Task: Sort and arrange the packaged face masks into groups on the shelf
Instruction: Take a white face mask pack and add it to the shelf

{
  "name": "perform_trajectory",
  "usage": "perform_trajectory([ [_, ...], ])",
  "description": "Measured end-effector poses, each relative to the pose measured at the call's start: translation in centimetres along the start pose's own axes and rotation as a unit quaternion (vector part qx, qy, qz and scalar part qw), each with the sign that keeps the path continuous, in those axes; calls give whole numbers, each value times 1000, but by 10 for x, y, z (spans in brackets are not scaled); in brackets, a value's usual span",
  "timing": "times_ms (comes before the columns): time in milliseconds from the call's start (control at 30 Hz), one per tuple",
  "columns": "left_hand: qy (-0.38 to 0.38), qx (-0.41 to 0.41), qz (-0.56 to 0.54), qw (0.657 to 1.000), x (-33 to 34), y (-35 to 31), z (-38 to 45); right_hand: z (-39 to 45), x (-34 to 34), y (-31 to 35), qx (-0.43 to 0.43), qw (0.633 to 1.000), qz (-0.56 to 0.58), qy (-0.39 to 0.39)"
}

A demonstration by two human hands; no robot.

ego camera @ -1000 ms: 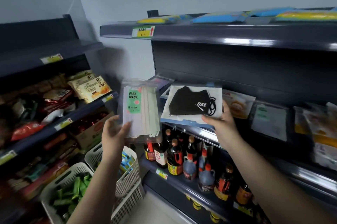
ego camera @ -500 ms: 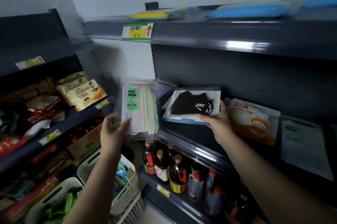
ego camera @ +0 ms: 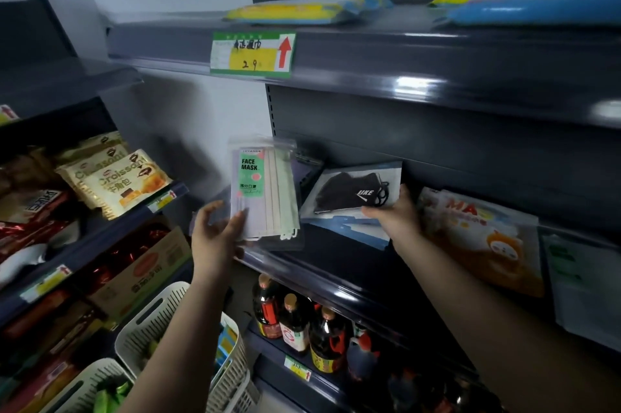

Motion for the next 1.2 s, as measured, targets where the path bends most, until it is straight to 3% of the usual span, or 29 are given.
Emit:
perform_trajectory([
  [167, 66, 2, 24, 998, 11, -9, 25, -1, -3, 15, 32, 994, -78, -76],
  [267, 114, -5, 9, 993, 21, -11, 36, -10, 0, 30, -25, 988, -88, -126],
  [433, 175, -28, -34, 984, 46, -8, 41, -36, 30, 43, -87, 992, -36, -83],
  [600, 245, -37, -59, 967, 93, -7, 27, -63, 34, 45, -87, 995, -32, -35],
  [867, 353, -6, -40, 935, 183, -7, -27, -114, -48, 35, -105, 979, -108, -139],
  [1200, 499, 95, 121, 853, 296, -16, -125, -183, -178, 7, -62, 948, -227, -215],
])
Point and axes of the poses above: each hand's wrist, its own z-axis towards the middle knuckle, its own x-axis out of the palm, y = z × x, the point moved 8 cm from there along z, towards the middle knuckle, and after that the axes turned 9 degrees about y, right-handed, at the moved point
